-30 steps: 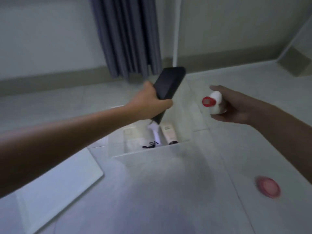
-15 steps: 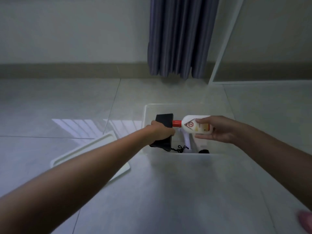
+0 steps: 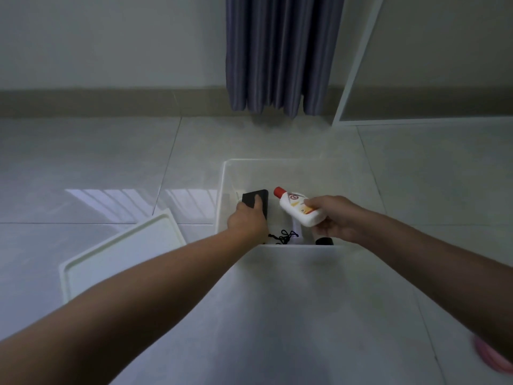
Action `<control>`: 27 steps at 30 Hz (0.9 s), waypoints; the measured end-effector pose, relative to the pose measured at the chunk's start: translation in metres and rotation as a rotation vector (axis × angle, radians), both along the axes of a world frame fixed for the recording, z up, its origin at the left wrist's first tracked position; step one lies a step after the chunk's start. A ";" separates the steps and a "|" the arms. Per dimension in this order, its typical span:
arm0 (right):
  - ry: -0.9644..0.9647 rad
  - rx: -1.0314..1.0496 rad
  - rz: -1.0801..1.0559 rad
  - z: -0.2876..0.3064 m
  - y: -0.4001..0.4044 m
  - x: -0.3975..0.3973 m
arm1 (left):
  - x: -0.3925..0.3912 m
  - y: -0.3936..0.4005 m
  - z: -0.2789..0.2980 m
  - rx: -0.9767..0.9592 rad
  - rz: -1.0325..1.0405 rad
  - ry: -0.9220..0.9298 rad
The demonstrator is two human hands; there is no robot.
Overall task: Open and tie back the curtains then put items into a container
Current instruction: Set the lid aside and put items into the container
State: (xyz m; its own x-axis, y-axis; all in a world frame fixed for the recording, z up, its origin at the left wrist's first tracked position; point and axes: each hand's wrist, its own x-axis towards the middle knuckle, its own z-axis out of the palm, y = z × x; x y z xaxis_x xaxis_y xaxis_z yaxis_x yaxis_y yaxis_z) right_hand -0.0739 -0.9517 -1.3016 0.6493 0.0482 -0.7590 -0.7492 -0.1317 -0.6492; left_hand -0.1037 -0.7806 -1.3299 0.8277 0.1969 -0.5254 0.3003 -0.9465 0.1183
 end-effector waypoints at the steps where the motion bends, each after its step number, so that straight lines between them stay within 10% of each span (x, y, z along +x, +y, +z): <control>1: 0.014 0.002 0.029 -0.001 0.002 0.000 | 0.001 0.001 0.000 0.009 -0.019 -0.015; 6: 0.050 -0.019 0.165 -0.011 0.021 0.001 | -0.001 -0.003 0.011 0.037 -0.061 -0.033; 13: -0.050 -0.119 0.342 -0.033 0.046 0.003 | 0.016 0.038 0.053 -0.152 -0.138 -0.870; 21: -0.428 -0.786 0.768 -0.034 0.049 0.010 | 0.004 0.050 0.034 -0.428 0.221 -0.564; 27: -1.036 -0.725 0.340 0.036 -0.005 -0.005 | 0.018 0.068 0.016 -0.317 0.160 -0.583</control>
State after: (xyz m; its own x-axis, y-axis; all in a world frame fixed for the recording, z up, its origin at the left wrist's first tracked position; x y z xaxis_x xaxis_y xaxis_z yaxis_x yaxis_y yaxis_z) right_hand -0.0790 -0.9566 -1.2656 0.9800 0.1187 0.1595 0.1919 -0.7746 -0.6026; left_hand -0.0857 -0.7121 -1.3138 0.9665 0.2508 -0.0551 0.2370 -0.7888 0.5672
